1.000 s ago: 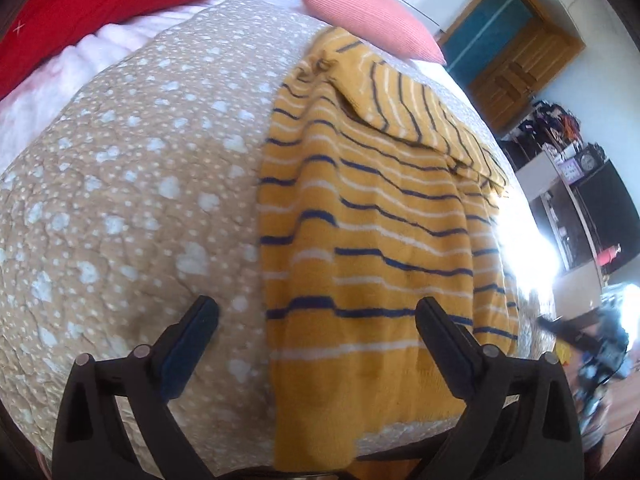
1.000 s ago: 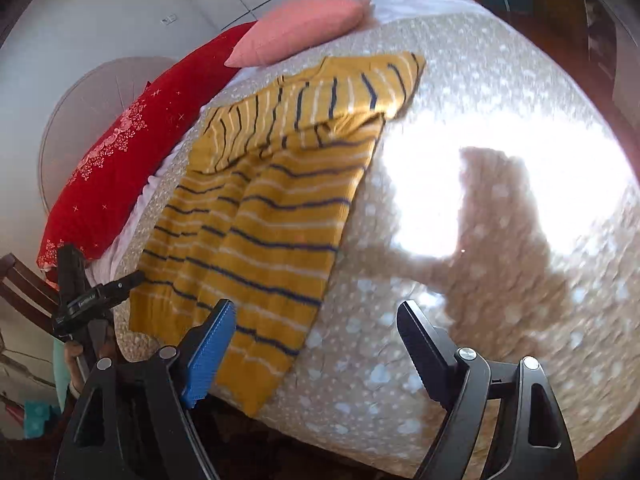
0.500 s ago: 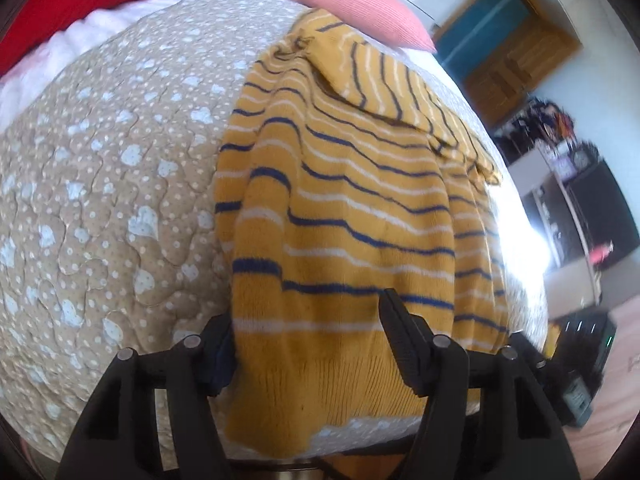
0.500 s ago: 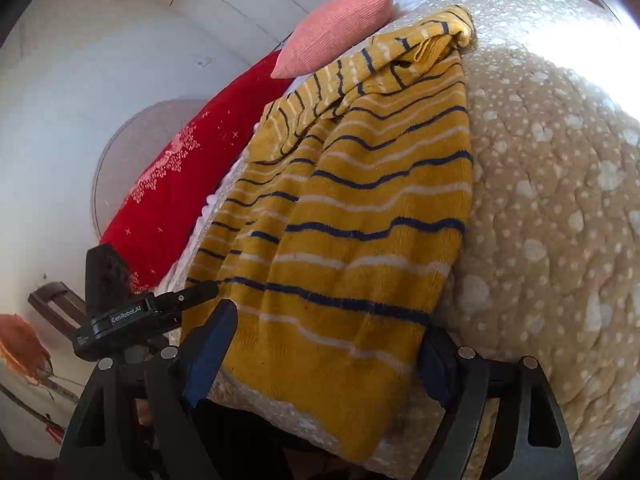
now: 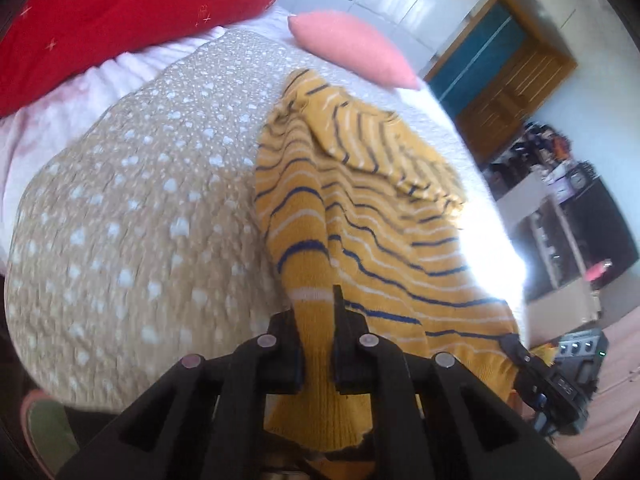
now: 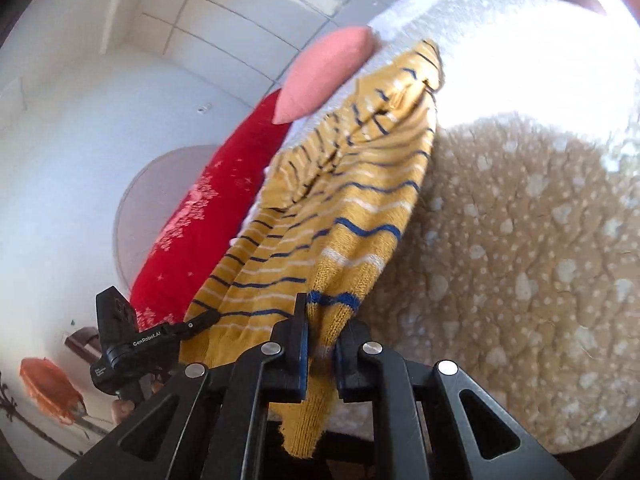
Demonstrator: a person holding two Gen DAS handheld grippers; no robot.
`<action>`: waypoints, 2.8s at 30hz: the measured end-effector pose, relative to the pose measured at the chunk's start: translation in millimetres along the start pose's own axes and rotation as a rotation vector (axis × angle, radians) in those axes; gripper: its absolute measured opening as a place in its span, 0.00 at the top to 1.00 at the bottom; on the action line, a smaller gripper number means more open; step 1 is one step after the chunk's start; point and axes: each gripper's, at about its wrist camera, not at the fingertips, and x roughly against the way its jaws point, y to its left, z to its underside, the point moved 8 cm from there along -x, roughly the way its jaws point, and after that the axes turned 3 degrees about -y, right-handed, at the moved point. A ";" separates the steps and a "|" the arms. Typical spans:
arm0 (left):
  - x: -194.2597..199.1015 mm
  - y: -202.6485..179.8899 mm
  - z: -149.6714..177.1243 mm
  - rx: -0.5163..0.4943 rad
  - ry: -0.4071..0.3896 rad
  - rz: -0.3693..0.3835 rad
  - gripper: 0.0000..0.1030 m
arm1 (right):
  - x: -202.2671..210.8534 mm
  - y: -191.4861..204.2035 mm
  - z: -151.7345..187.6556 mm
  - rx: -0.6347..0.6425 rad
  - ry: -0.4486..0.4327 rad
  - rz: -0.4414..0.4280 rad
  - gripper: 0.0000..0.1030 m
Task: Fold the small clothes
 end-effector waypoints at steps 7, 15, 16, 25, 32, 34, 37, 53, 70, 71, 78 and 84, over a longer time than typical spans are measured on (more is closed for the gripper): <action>-0.9 24.3 40.8 0.013 0.070 -0.031 0.92 | 24.8 -19.3 33.5 -0.085 0.045 0.006 0.90; -8.9 6.3 -18.4 0.011 0.019 0.009 0.92 | 0.1 6.0 -15.8 -0.083 0.029 -0.078 0.90; -11.1 -0.1 -31.7 0.007 0.009 0.015 0.92 | -5.2 11.3 -28.6 -0.073 0.023 -0.090 0.90; -121.0 -18.9 -167.3 0.021 0.054 -0.044 0.92 | -102.7 7.2 -162.1 -0.042 -0.006 -0.029 0.89; -210.2 11.0 -204.5 0.162 0.166 -0.030 0.90 | -179.6 -58.4 -214.3 -0.141 0.039 0.068 0.70; -219.4 14.1 -212.5 0.202 0.179 0.021 0.84 | -191.3 -73.8 -226.2 -0.197 0.018 0.056 0.48; -226.3 15.2 -226.1 0.252 0.172 0.092 0.65 | -202.8 -93.3 -244.1 -0.253 -0.032 0.068 0.28; -185.1 9.0 -229.0 0.035 0.111 -0.034 0.25 | -173.5 -57.2 -255.7 0.126 -0.033 0.278 0.25; -183.4 92.3 -227.4 0.015 0.095 -0.329 0.35 | -189.2 -119.9 -257.5 0.098 0.027 0.523 0.55; -177.7 94.8 -226.2 0.010 0.087 -0.338 0.35 | -179.2 -115.2 -258.4 0.110 -0.003 0.533 0.50; -142.4 111.4 -218.1 0.032 0.050 -0.369 0.35 | -104.1 -80.1 -246.5 0.210 -0.076 0.534 0.32; -124.3 108.5 -195.9 0.036 0.042 -0.340 0.35 | -77.7 -73.2 -196.8 0.248 -0.017 0.472 0.25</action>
